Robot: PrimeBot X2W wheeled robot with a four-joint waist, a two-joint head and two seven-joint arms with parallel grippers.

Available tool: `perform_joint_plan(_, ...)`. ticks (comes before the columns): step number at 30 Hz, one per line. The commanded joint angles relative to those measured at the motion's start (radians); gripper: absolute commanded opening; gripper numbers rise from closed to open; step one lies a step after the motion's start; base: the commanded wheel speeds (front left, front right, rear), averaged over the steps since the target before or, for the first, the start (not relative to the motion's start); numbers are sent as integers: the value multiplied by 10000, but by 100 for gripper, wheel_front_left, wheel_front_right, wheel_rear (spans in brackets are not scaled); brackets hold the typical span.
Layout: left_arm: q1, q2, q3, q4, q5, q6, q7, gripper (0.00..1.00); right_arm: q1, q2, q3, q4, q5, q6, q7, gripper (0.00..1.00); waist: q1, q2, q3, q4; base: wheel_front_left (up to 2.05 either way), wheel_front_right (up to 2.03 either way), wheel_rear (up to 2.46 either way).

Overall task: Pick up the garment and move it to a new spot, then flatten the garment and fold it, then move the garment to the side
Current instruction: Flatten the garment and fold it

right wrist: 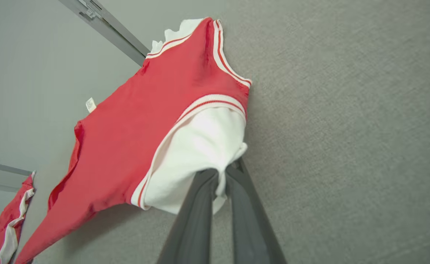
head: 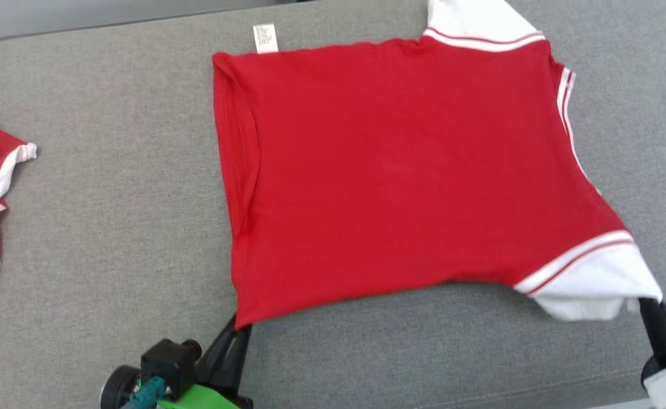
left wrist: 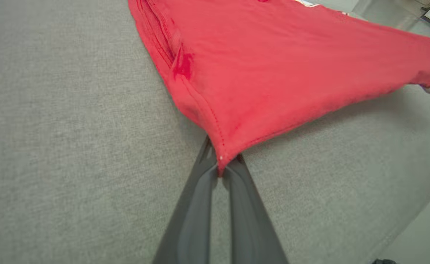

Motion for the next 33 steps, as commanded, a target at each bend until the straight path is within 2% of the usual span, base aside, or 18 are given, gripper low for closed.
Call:
perform_joint_plan(1,413,99,-45,-274,-124,191,144,0,536,-26,-14,-17,-295,-1,147,0,1,0,-428,224,0,0,0)
perform_joint_plan(4,818,189,-153,-589,-282,324,470,0,1091,30,-11,242,-509,-1,255,0,1,0,-409,254,0,0,0)
perform_joint_plan(7,756,294,-283,-745,-304,287,843,0,981,55,-62,585,-724,-1,403,0,1,0,-344,210,0,0,0)
perform_joint_plan(10,285,480,-303,-872,-347,124,1297,0,433,-29,-133,738,-906,-1,802,0,1,0,-318,143,0,0,0)
perform_joint_plan(17,-1159,688,-220,-1037,-742,-475,2541,0,-1139,-343,-459,662,-1670,-1,2801,0,1,0,-227,129,0,0,0)
perform_joint_plan(23,-2589,403,-183,-602,-1107,-854,3593,0,-2670,-420,-668,524,-2372,-1,4252,0,1,0,53,215,0,0,0)
perform_joint_plan(31,-4140,-2,-297,902,-1294,-1170,4507,0,-4366,-388,-510,1124,-3642,-1,5167,2,1,0,649,256,0,0,0)
perform_joint_plan(32,-4295,-36,-301,1124,-1266,-1178,4557,0,-4597,-410,-517,1200,-3813,-1,4978,44,1,0,714,271,0,0,0)
perform_joint_plan(33,-4391,-70,-331,1284,-1254,-1205,4624,0,-4786,-410,-587,1340,-3916,-1,4812,95,1,0,759,280,0,0,0)
